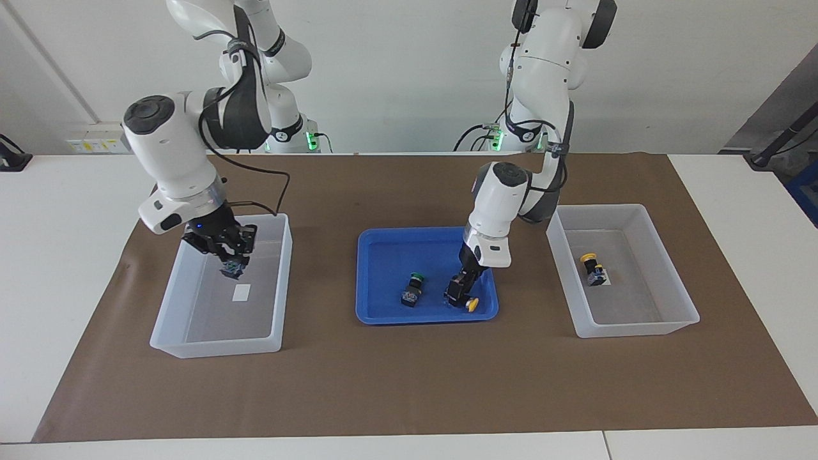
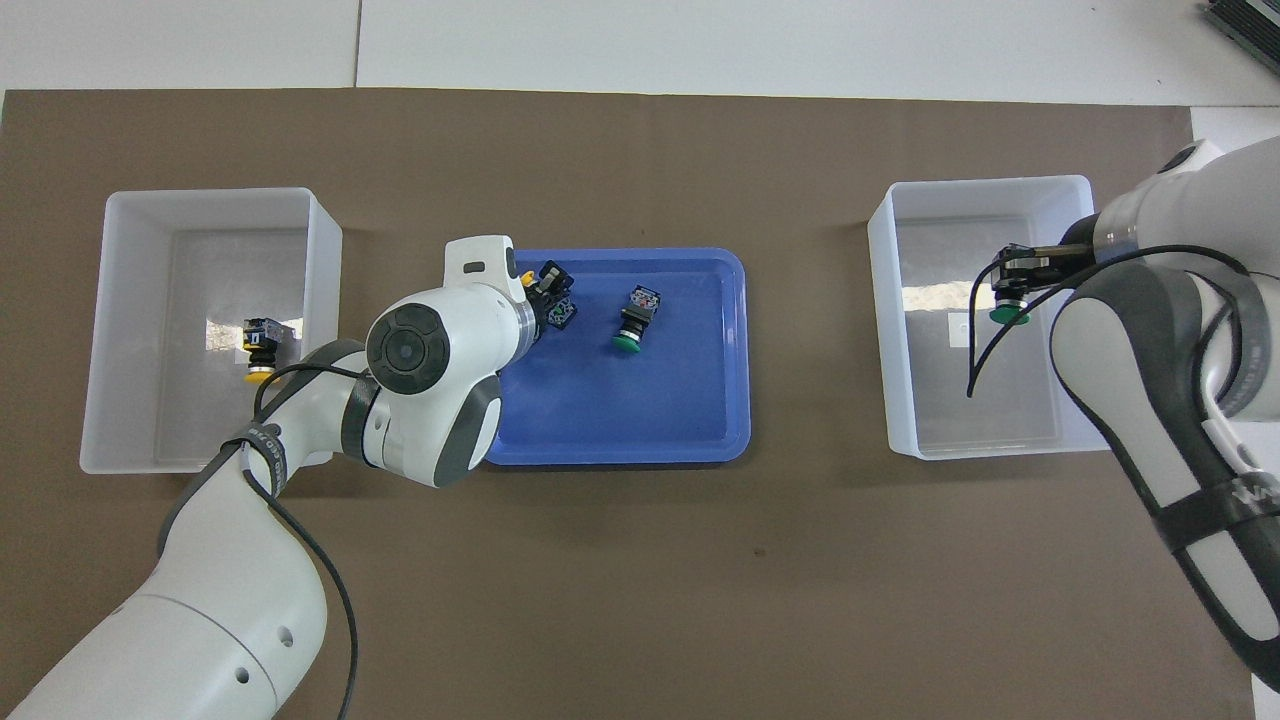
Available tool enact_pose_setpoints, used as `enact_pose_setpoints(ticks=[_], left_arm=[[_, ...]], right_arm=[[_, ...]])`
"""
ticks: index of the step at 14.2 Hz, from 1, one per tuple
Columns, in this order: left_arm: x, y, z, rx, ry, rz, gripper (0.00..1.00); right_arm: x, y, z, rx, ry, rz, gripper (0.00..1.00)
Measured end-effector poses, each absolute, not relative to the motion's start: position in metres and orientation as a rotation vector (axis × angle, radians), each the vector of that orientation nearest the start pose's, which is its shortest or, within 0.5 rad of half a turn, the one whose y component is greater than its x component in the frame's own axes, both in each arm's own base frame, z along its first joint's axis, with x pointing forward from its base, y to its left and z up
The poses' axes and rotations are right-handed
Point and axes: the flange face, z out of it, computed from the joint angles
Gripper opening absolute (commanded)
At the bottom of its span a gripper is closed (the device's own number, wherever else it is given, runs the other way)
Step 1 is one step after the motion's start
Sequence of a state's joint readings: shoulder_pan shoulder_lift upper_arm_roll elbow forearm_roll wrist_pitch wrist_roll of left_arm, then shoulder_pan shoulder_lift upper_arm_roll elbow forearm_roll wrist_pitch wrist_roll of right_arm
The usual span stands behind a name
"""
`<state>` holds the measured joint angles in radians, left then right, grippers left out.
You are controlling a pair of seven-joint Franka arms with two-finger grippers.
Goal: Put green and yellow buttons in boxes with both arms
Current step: 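Carry the green button to its box while the left gripper grasps another yellow button, then place the yellow button in its box while the right gripper releases the green button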
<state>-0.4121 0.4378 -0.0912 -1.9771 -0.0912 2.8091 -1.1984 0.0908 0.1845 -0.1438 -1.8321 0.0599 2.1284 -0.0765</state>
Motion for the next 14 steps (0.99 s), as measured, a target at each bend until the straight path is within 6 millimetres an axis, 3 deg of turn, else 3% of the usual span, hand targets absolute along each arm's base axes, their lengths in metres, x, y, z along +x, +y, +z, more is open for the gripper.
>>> enact_pose_setpoints(ticks=[1, 3, 6, 8, 9, 10, 11, 14], left_arm=[[0.571, -0.306, 0.288, -3.206, -1.339, -0.347, 0.00], [0.571, -0.306, 0.289, -3.204, -1.337, -0.341, 0.00], [0.578, -0.307, 0.297, -3.162, -1.316, -0.241, 0.00], [0.592, -0.305, 0.317, -3.124, -1.244, -0.200, 0.00], [0.601, -0.299, 0.330, -3.099, -1.212, -0.203, 0.00], [0.611, -0.289, 0.342, -3.078, -1.195, -0.207, 0.00], [0.621, -0.276, 0.353, -3.070, -1.179, -0.212, 0.00], [0.641, -0.224, 0.384, -3.062, -1.029, -0.162, 0.00]], right_arm=[[0.621, -0.040, 0.427, -3.124, -0.017, -0.194, 0.00], [0.621, -0.058, 0.390, -3.136, -0.033, -0.214, 0.00], [0.627, -0.057, 0.349, -3.146, -0.045, -0.227, 0.00], [0.631, -0.052, 0.333, -3.143, -0.050, -0.244, 0.01], [0.634, -0.049, 0.324, -3.131, -0.036, -0.264, 0.31], [0.636, -0.045, 0.317, -3.120, -0.025, -0.281, 0.88], [0.638, -0.039, 0.312, -3.114, -0.028, -0.291, 1.00], [0.644, -0.029, 0.321, -3.101, -0.032, -0.334, 1.00]])
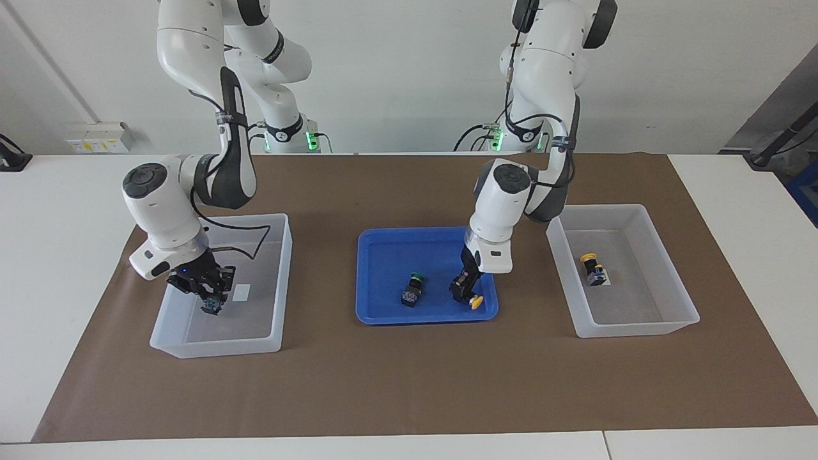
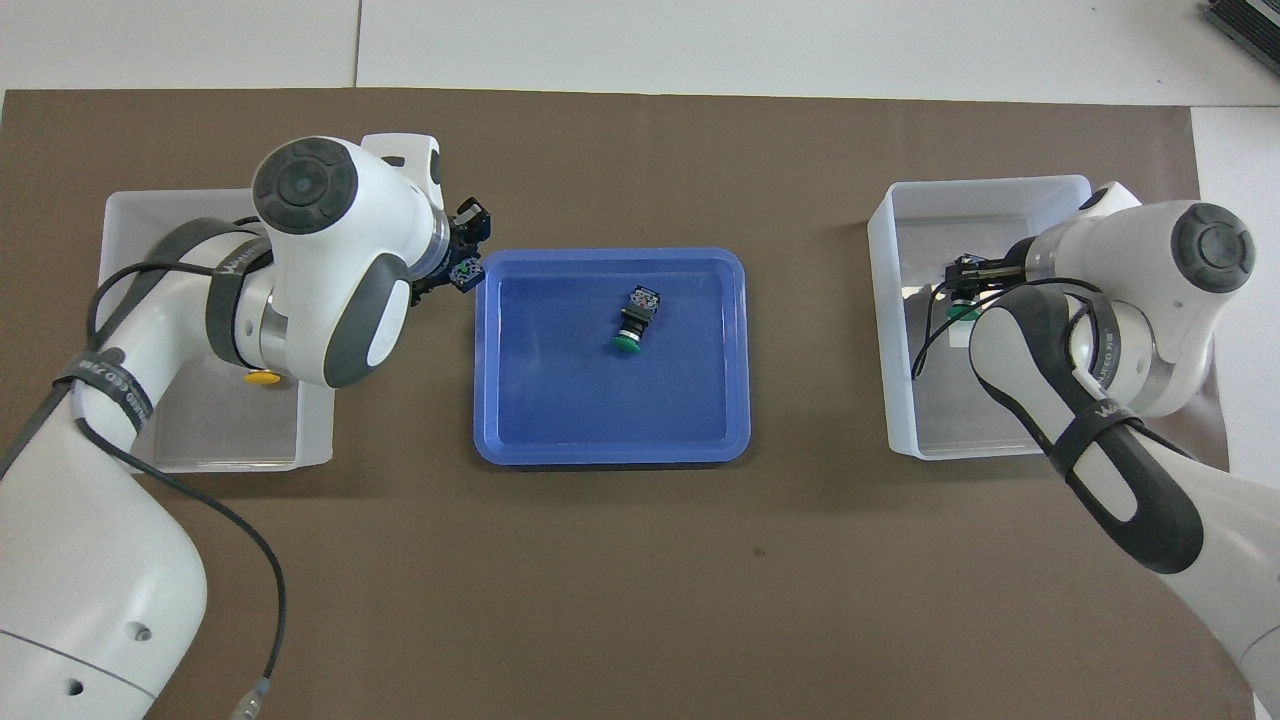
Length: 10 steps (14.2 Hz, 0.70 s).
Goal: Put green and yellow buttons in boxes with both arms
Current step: 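Place the yellow button in its box while the right gripper releases the green button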
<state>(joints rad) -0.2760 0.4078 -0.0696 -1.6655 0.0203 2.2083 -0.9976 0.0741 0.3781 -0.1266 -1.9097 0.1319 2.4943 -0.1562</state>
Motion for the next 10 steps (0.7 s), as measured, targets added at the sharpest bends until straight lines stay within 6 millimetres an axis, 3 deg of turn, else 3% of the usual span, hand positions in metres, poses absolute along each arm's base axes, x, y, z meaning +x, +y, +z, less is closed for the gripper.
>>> enact_pose_setpoints(ticks=[2, 4, 7, 10], left_arm=[[0.652, -0.176, 0.416, -3.057, -0.877, -0.080, 0.00], [0.659, -0.121, 0.444, -3.065, -0.735, -0.019, 0.00], [0.666, -0.048, 0.457, -3.112, -0.455, -0.004, 0.00], [0.665, 0.007, 0.446, -3.136, -0.228, 0.008, 0.00]], right_arm=[[0.651, -0.023, 0.348, -3.078, 0.052, -0.389, 1.00], [0.656, 0.008, 0.382, -3.034, 0.195, -0.379, 1.00], [0.662, 0.086, 0.427, -2.956, 0.410, -0.358, 1.00], [0.649, 0.172, 0.428, -2.922, 0.535, -0.325, 1.00]])
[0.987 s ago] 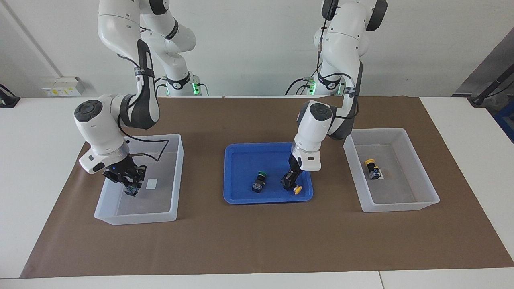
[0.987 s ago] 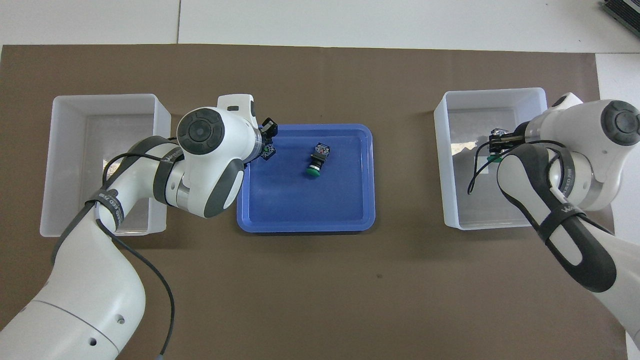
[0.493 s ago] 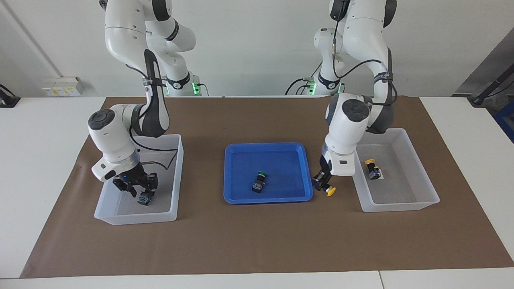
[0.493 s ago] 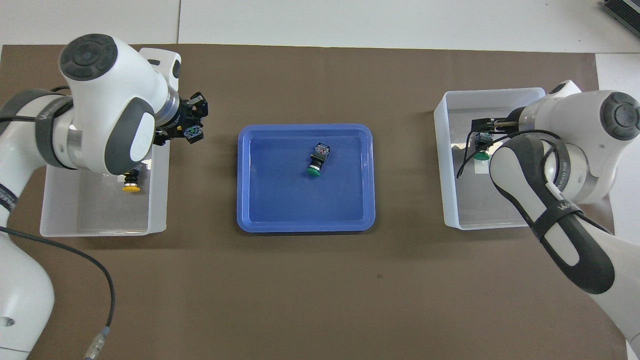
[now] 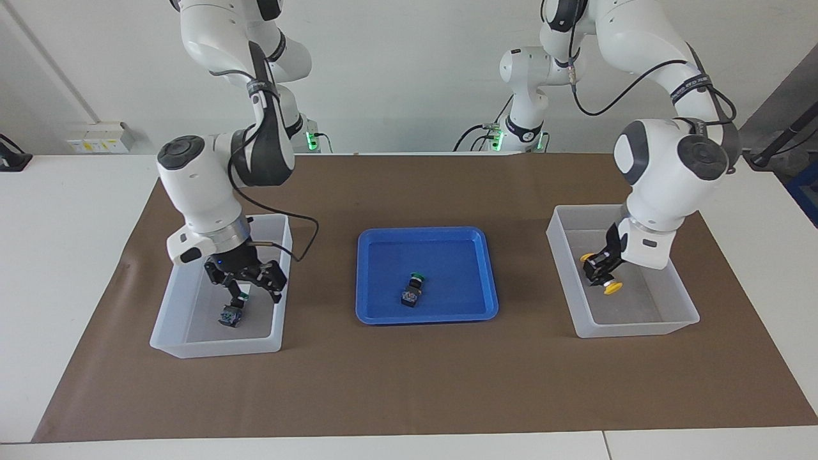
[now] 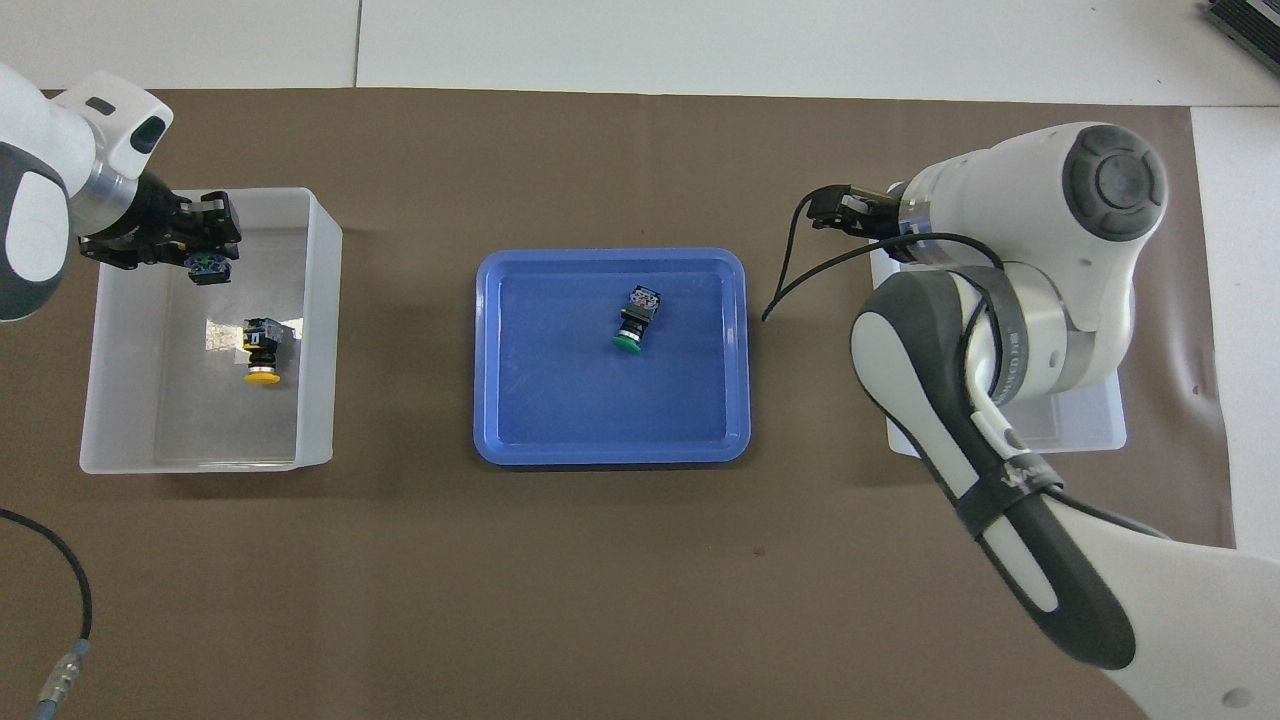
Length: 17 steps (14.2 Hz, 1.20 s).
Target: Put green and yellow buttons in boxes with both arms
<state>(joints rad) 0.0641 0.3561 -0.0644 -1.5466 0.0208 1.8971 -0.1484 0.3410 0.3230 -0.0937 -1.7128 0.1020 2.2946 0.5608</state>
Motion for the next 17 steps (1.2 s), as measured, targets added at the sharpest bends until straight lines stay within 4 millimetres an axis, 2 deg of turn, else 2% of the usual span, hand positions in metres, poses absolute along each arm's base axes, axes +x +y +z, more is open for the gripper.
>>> enact_pose_setpoints(ticks=[1, 3, 5, 7, 8, 9, 11, 13, 15, 17], left_arm=[[0.662, 0.019, 0.434, -3.140, -0.168, -0.015, 0.00], [0.648, 0.038, 0.395, -3.139, -0.134, -0.088, 0.00], [0.631, 0.059, 0.356, -3.137, -0.084, -0.123, 0.00], [0.618, 0.077, 0.332, -3.134, -0.064, -0.131, 0.00], [0.613, 0.082, 0.325, -3.133, -0.069, -0.135, 0.29], [0.611, 0.082, 0.320, -3.133, -0.069, -0.143, 0.44], [0.609, 0.080, 0.318, -3.134, -0.065, -0.146, 0.51], [0.610, 0.079, 0.323, -3.134, -0.061, -0.140, 0.53], [0.614, 0.076, 0.343, -3.138, -0.052, -0.094, 0.54], [0.622, 0.074, 0.380, -3.142, -0.044, -0.027, 0.54]], right_arm=[[0.644, 0.201, 0.424, -2.921, 0.575, -0.321, 1.00], [0.636, 0.250, 0.410, -2.911, 0.632, -0.297, 1.00], [0.632, 0.289, 0.387, -2.900, 0.702, -0.267, 1.00], [0.633, 0.320, 0.361, -2.888, 0.742, -0.262, 1.00], [0.636, 0.330, 0.350, -2.876, 0.742, -0.279, 1.00], [0.639, 0.336, 0.342, -2.860, 0.733, -0.305, 1.00], [0.640, 0.347, 0.327, -2.847, 0.710, -0.334, 1.00], [0.637, 0.359, 0.318, -2.835, 0.682, -0.357, 1.00], [0.634, 0.364, 0.317, -2.836, 0.665, -0.359, 1.00], [0.628, 0.368, 0.309, -2.857, 0.633, -0.345, 1.00]])
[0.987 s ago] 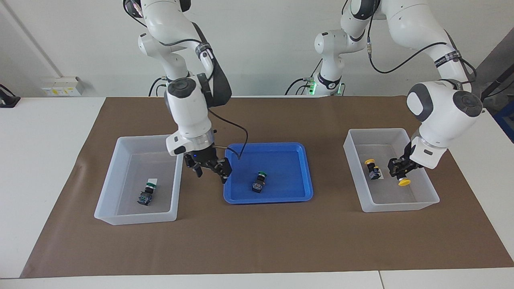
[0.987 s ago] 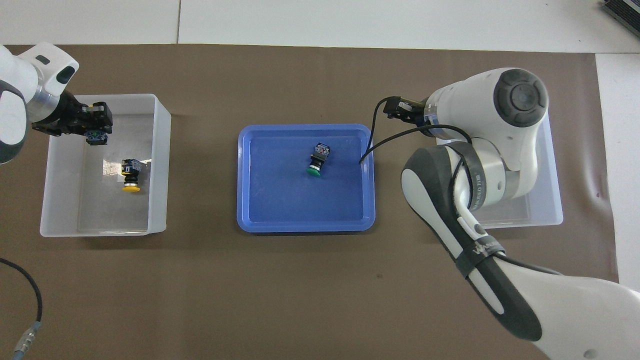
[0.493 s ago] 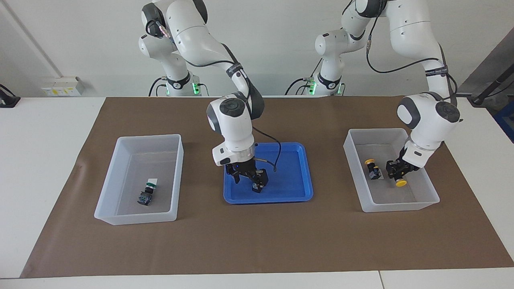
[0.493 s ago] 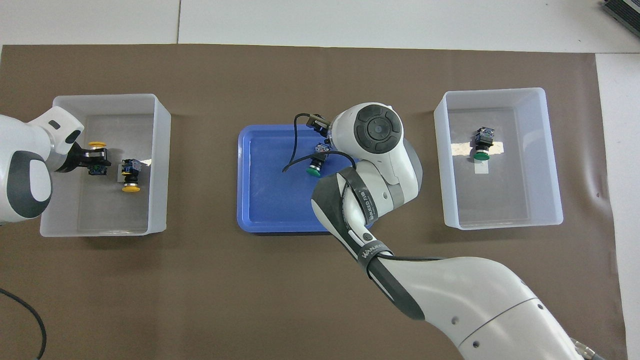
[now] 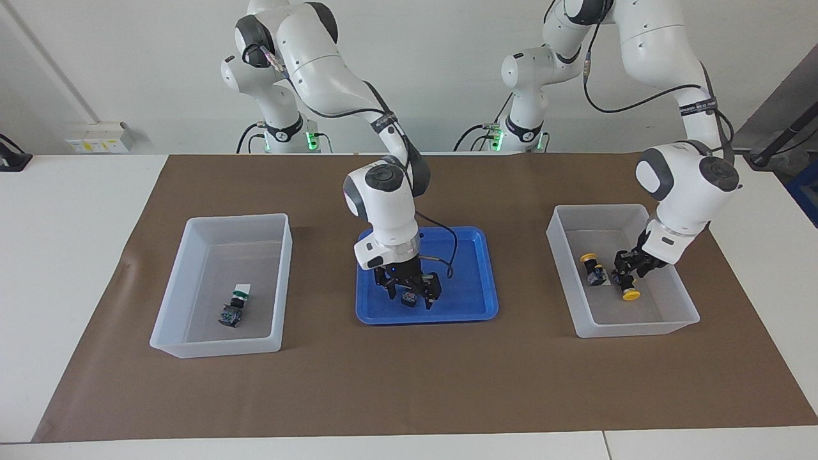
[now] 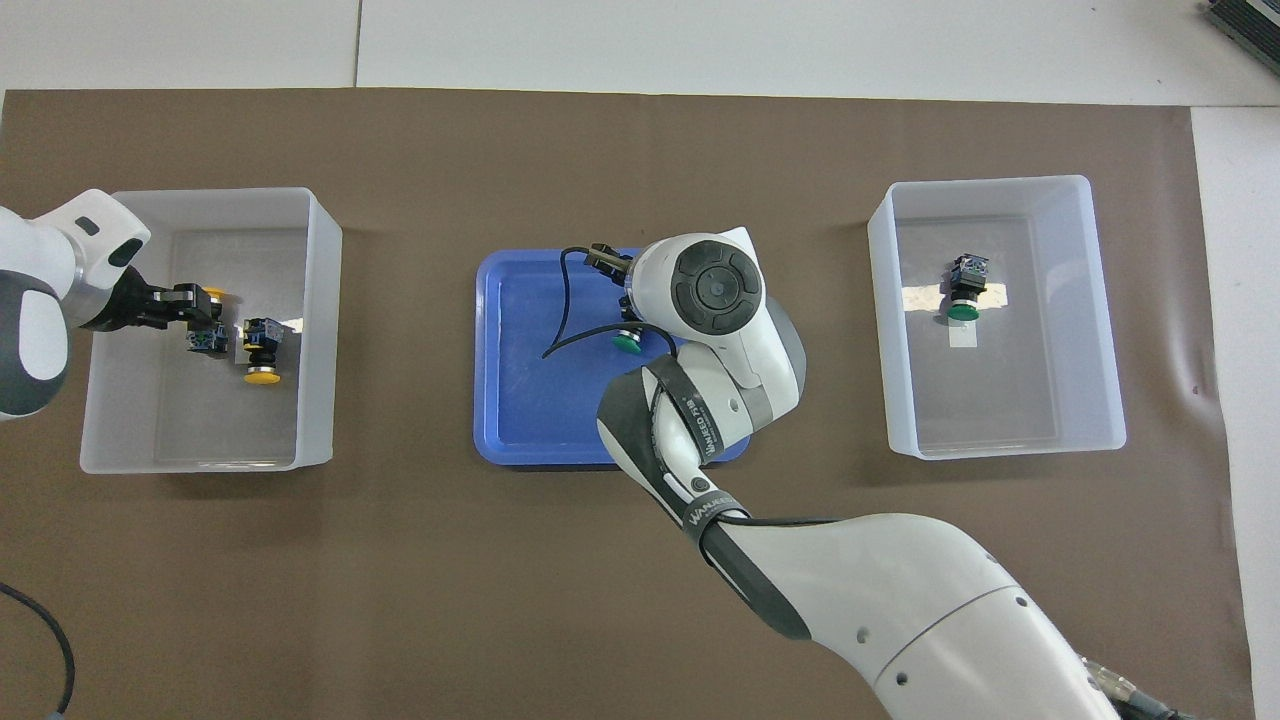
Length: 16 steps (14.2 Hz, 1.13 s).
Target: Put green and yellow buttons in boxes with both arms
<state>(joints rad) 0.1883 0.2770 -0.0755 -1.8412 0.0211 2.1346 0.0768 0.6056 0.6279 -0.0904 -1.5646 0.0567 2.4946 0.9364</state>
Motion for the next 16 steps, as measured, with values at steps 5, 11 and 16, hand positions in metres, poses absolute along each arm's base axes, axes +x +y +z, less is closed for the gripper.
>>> enact_pose_setpoints(ticks=[5, 11, 16], left_arm=[[0.627, 0.054, 0.471, -3.145, -0.007, 0.127, 0.54], [0.605, -0.014, 0.562, -3.130, 0.030, 0.151, 0.54], [0.563, -0.026, 0.611, -3.118, 0.058, 0.172, 0.62]], right_arm=[[0.620, 0.367, 0.293, -2.893, 0.598, -0.314, 0.35], [0.619, 0.367, 0.298, -2.908, 0.602, -0.290, 0.00], [0.636, 0.303, 0.399, -2.916, 0.649, -0.270, 0.00]])
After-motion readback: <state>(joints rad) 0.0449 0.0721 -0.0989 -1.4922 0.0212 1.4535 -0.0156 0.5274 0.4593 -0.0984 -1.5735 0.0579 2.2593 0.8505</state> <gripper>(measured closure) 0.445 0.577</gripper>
